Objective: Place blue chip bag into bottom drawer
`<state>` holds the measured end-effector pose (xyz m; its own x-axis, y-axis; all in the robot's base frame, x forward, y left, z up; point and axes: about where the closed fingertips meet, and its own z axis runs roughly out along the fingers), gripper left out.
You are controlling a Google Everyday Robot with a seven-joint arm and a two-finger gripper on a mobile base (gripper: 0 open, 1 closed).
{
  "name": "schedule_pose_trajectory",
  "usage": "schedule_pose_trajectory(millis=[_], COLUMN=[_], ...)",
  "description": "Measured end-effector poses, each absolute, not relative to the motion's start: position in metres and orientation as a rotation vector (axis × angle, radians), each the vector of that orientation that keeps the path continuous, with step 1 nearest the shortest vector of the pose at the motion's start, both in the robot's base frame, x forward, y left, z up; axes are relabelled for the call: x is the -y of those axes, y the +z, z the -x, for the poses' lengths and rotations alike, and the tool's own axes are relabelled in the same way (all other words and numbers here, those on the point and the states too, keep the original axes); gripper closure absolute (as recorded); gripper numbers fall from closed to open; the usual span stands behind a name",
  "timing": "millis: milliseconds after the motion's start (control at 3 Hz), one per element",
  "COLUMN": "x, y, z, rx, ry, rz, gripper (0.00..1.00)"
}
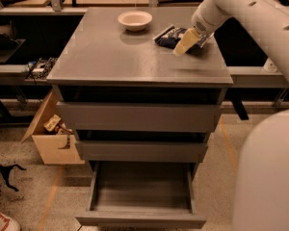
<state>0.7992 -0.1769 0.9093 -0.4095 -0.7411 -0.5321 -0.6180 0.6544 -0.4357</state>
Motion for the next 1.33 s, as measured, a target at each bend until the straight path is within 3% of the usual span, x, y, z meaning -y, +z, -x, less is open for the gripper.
schedule_pose_trajectory(millis=[333,667,1333], x=[0.182,0.187,0.191], y=[0.893,0.881,0.873], z=[-0.825,-0.843,-0.859], rx=[-2.184,-2.204,-2.213], ry=[-0.242,-0.231,-0.180], rz=[1.002,0.941,0.865], gripper=[0.00,0.17,0.64])
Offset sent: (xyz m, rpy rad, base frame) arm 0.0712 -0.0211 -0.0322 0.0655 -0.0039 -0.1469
